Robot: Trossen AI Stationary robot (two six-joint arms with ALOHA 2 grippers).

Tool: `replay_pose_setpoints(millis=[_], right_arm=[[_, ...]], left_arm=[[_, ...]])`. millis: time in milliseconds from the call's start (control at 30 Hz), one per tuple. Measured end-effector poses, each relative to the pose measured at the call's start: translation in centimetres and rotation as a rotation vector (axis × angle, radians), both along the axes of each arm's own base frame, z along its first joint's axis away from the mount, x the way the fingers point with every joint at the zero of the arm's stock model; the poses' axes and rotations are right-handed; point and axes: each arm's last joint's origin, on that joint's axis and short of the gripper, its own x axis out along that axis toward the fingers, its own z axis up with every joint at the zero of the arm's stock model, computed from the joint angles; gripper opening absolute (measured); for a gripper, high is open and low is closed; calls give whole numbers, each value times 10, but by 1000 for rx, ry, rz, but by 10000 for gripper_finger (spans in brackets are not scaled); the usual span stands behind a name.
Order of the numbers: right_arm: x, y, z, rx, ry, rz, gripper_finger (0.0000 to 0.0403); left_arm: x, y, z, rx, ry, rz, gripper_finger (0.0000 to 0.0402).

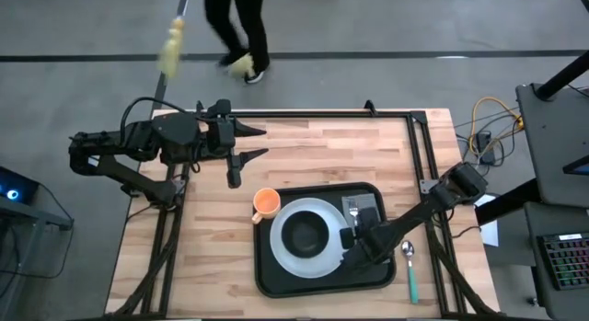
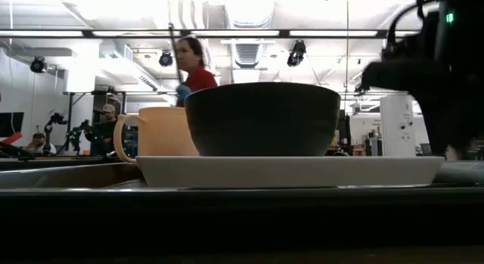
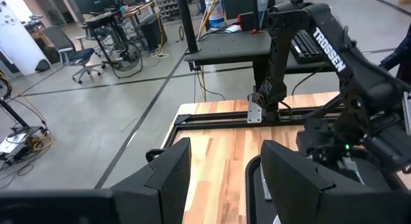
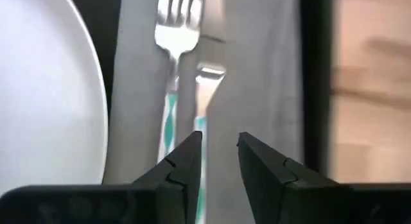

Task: Set up tray
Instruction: Put the blue spoon to the right of the white knife on the gray napkin

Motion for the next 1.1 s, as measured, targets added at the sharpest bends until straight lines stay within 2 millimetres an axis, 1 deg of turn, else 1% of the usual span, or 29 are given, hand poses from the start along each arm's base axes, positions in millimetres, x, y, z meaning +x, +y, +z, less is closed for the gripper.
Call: replay_pose_setpoints(millis=[133,200,267,400,500,600,667,767,900,1100], right_arm=[[-5,4,29,-37,-5,30,98],[-9,14,37,-8,-27,59,100],[-14,28,41,57,-35,64,103],[-36,63,42,155,-65,39,116],[-53,79,43,210,-13,60,130],[-64,87,41,225,8,70,142],[-68,90,41,226,7,82,148],[-75,92,39,208,20,84,152],[-84,95,33,205,35,90,153],[-94,118,22,346,-33,177,152]], left_arm=[[0,0,0,0,0,0,170],[0,0,0,0,1,-1,170],[0,0,0,0,1,-1,170],[0,0,0,-10,0,-2,170],[1,-1,-1,-28,0,-45,170],[1,-2,-1,-30,3,-61,170],[1,-2,-2,-32,6,-73,170],[1,-2,-2,-31,9,-81,170],[1,-3,-2,-33,11,-103,170],[1,-4,-2,-48,10,-123,170]])
